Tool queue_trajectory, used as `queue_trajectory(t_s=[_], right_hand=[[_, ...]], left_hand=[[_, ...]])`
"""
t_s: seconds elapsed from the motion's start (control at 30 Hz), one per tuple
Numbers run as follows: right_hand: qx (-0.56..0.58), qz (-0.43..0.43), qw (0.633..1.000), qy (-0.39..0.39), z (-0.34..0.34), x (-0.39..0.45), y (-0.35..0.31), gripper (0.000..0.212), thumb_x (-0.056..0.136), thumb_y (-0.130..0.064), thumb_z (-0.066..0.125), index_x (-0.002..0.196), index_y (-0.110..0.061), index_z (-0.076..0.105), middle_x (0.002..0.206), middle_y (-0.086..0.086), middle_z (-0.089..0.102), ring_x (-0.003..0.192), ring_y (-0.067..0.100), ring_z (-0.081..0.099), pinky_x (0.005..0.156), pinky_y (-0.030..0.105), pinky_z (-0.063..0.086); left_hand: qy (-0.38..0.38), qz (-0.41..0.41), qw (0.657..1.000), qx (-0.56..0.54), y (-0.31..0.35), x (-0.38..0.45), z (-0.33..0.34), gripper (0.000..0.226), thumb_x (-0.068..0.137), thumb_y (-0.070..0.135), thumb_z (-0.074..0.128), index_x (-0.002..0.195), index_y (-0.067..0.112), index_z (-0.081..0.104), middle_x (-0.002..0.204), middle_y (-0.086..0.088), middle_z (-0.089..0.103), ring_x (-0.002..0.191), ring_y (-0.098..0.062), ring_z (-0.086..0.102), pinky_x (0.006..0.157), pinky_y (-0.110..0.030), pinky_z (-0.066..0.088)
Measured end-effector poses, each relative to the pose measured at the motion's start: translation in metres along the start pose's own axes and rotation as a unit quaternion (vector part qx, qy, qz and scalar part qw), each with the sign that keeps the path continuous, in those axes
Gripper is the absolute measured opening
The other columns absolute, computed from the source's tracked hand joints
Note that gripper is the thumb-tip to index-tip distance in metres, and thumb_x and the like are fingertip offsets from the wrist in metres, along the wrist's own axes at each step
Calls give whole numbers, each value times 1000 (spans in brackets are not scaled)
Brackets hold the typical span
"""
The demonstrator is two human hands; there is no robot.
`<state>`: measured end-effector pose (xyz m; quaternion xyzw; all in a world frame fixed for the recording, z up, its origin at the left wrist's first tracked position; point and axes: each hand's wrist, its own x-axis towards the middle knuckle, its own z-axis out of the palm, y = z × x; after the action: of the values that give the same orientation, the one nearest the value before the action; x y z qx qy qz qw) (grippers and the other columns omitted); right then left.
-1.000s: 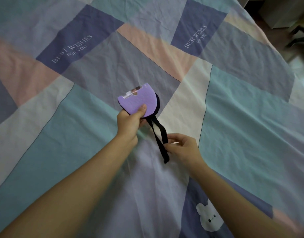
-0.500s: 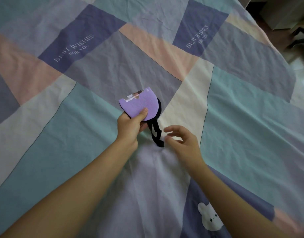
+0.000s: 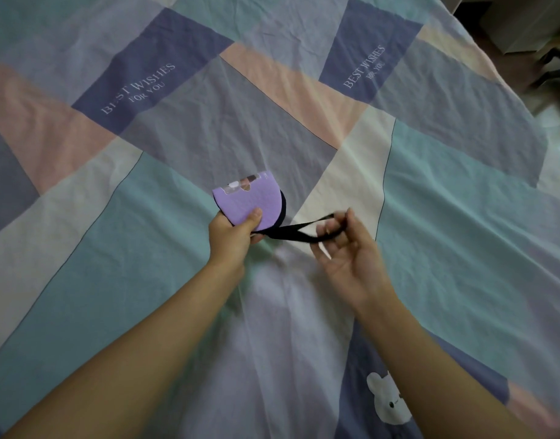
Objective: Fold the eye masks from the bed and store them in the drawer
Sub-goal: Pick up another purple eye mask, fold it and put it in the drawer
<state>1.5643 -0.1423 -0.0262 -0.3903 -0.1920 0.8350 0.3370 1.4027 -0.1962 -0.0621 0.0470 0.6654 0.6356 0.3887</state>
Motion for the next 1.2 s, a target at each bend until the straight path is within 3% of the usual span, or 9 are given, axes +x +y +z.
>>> queue_trajectory(t_s=[0.1, 0.2, 0.33, 0.47, 0.7, 0.83, 1.0, 1.1, 1.2], right_hand=[[28, -20, 999, 7, -2, 11, -6, 26, 95, -34, 45, 115, -25, 60, 119, -9, 67, 112, 12, 63, 95, 37, 45], [-171, -18, 984, 50, -12, 18, 4, 37, 98, -23, 44, 133, -32, 47, 124, -14, 55, 112, 11, 61, 91, 32, 42], [-496, -7, 868, 9, -30, 15, 26, 71, 90, 1, 45, 147, -35, 25, 125, 0, 56, 111, 15, 57, 87, 32, 47], [-592, -66, 803, -6, -31, 10, 36, 72, 83, -3, 52, 142, -41, 34, 75, -8, 71, 85, 15, 66, 86, 39, 52], [-529, -82, 845, -16, -17, -4, 20, 62, 72, -15, 80, 129, -19, 56, 71, -1, 76, 72, -10, 63, 80, 10, 48], [-610, -24, 791, -38, -19, -12, 12, 38, 81, -59, 60, 72, -26, 76, 66, 1, 74, 73, 16, 68, 89, 39, 49], [-315, 6, 948, -38, -19, -17, 5, 59, 97, -33, 34, 44, -14, 52, 52, 6, 57, 76, 23, 64, 90, 35, 40], [-49, 18, 998, -26, -19, -11, 6, 38, 92, -27, 34, 69, -15, 62, 77, 4, 68, 85, 19, 67, 87, 39, 37], [-2, -3, 1000, -4, -11, -5, 7, 32, 91, -8, 38, 108, -14, 64, 106, 3, 72, 74, 15, 69, 77, 29, 53]], left_hand=[[-28, -4, 999, 17, -10, -9, 1, 22, 86, 7, 67, 107, 9, 60, 92, -3, 66, 75, -12, 64, 55, -17, 53], [-45, -6, 999, -7, -9, -14, 5, 21, 86, 8, 67, 105, 11, 61, 91, 0, 68, 76, -11, 65, 57, -18, 54], [-50, -3, 998, -46, -3, -16, 7, 14, 86, 8, 66, 97, 16, 63, 88, 4, 68, 68, -2, 66, 59, -19, 54], [-42, 8, 998, -42, -4, -17, 5, 13, 87, 9, 66, 92, 20, 63, 88, 3, 68, 69, -3, 66, 58, -19, 54], [-30, 14, 999, -42, -4, -19, 1, 13, 86, 10, 67, 94, 20, 63, 87, 4, 67, 72, -7, 63, 55, -18, 52], [-5, 18, 998, -57, 1, -14, -1, 14, 86, 10, 67, 98, 17, 62, 91, 2, 66, 75, -10, 62, 54, -17, 51], [34, -6, 998, -56, 1, -2, -15, 12, 86, 10, 67, 93, 19, 62, 90, 3, 65, 73, -11, 61, 52, -16, 50], [17, -14, 999, -28, -7, -6, -18, 12, 87, 12, 67, 95, 20, 62, 90, 2, 64, 70, -10, 58, 50, -15, 48], [-12, -24, 999, -18, -9, -12, -17, 14, 87, 13, 67, 100, 17, 63, 91, 1, 64, 69, -10, 56, 49, -15, 46]])
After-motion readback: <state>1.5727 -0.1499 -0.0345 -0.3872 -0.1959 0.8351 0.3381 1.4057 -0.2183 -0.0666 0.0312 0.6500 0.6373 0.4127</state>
